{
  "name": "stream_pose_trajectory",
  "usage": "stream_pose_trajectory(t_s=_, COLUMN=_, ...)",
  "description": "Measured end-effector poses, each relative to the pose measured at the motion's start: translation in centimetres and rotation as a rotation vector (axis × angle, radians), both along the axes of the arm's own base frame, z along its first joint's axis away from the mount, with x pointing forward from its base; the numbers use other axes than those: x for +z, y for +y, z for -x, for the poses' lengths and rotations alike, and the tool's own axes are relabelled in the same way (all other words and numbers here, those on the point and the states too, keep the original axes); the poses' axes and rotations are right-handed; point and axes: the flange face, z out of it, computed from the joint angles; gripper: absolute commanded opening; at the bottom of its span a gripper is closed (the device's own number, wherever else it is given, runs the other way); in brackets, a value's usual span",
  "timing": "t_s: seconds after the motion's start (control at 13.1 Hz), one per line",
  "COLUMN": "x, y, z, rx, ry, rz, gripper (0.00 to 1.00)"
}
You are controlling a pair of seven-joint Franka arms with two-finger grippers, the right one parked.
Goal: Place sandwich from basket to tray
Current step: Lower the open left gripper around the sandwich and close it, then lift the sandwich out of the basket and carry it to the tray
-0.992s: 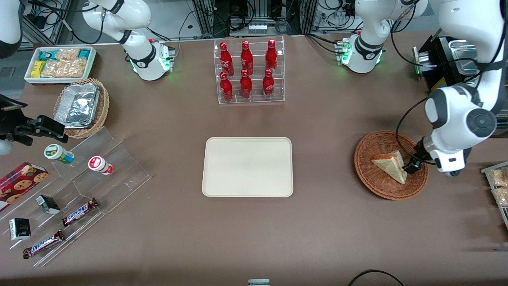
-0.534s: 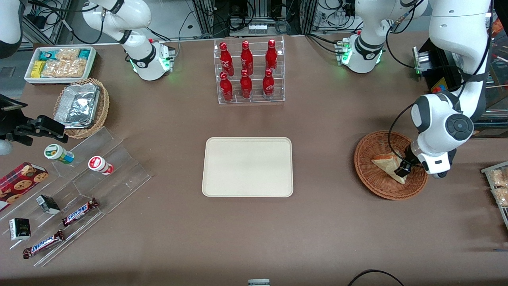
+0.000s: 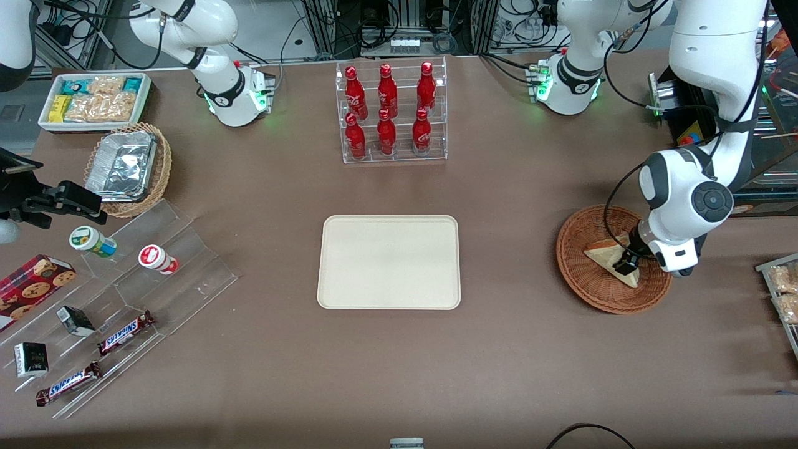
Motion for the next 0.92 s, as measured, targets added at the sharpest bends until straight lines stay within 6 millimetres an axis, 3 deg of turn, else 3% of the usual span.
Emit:
stream_pose_trajectory(t_s=0.08, x=0.0, y=-0.1, z=0.0, rx=0.009, ry=-0.004, rz=0.007, gripper=0.62)
stream_pose_trajectory(t_s=0.15, x=0.0, y=-0.3, z=-0.1, rx=0.008, ry=-0.007, rz=0.01, gripper=0.52)
stream_pose_trajectory(t_s=0.31, x=0.1, y=-0.9, z=-0.2, rx=-0.002, ry=-0.011, rz=0.013, gripper=0.43)
stream_pose_trajectory(t_s=0.61, x=1.6, y=-2.3, z=-1.2, rx=-0.06, ry=-0.017, rz=0.021, gripper=0.42)
stream_pose_trajectory(t_s=0.76, x=4.5, y=-3.7, z=-2.2, rx=-0.146, ry=0.009, rz=0.036, gripper=0.41)
stream_pose_trajectory(t_s=0.92, x=8.7, y=-5.8, z=-3.1, rx=-0.263, ry=0.015, rz=0.06, gripper=0.41)
